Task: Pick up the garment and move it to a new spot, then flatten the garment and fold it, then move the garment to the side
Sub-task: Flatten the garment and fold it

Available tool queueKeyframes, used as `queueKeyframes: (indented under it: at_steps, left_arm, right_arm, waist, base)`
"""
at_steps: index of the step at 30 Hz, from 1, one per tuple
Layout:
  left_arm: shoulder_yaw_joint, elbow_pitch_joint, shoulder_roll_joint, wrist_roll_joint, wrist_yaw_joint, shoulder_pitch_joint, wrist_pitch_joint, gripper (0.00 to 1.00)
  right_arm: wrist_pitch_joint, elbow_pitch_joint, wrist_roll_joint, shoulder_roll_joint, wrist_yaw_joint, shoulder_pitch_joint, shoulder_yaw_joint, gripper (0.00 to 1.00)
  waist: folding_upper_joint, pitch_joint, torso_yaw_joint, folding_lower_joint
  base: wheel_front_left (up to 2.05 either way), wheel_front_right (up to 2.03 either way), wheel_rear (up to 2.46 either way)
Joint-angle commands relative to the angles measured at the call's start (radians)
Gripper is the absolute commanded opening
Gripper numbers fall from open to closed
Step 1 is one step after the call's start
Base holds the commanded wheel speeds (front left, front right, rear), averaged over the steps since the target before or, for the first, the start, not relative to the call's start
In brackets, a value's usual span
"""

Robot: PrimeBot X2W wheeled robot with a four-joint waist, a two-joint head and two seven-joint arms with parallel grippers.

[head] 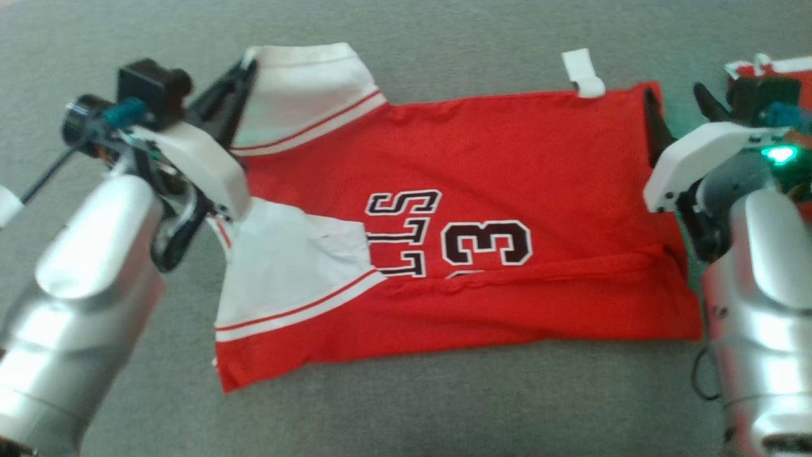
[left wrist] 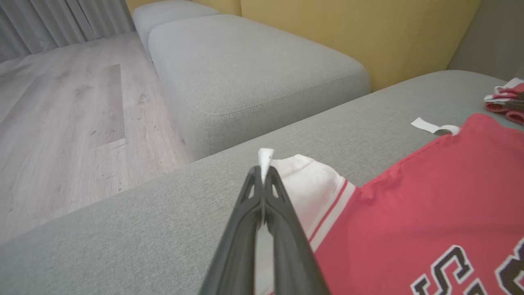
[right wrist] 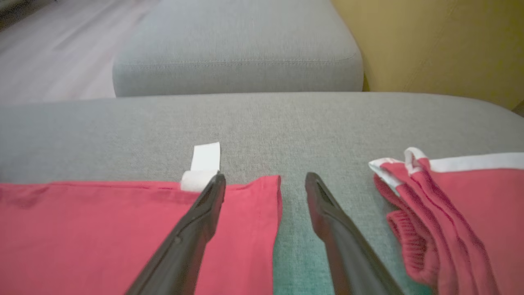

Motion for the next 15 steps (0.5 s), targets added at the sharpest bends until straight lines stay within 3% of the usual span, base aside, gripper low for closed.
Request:
queueKeyframes:
  at_steps: [1,5,15]
  left_arm:
    - [0.031,-0.059,0.044,0.009,0.013,-0.028,0.006,0.0]
    - [0.006,-0.192,0.055,0.017,0.033,0.011,0.047,0.0]
    - [-0.009,-0.41,0.083,0.015,0.081,0.038,0.129,0.0]
  right_arm:
    - [0.023,-0.002,-0.02,-0.015,-0.002,-0.04,0.009,1.0]
    - [0.077,0.117,-0.078,-0.049,-0.002,-0.108,-0.026,1.0]
    - [0.062,0.36,-0.175,-0.08,-0.002,-0.26,-0.086,1.0]
  waist:
    - [0.0,-0.004,0.025,0.0001]
    - [0.0,0.012,0.049,0.0001]
    - [0.0,0.068,0.092,0.0001]
  base:
    - [0.0,0.0,0.0]
    - [0.0,0.0,0.0]
    - [0.0,0.0,0.0]
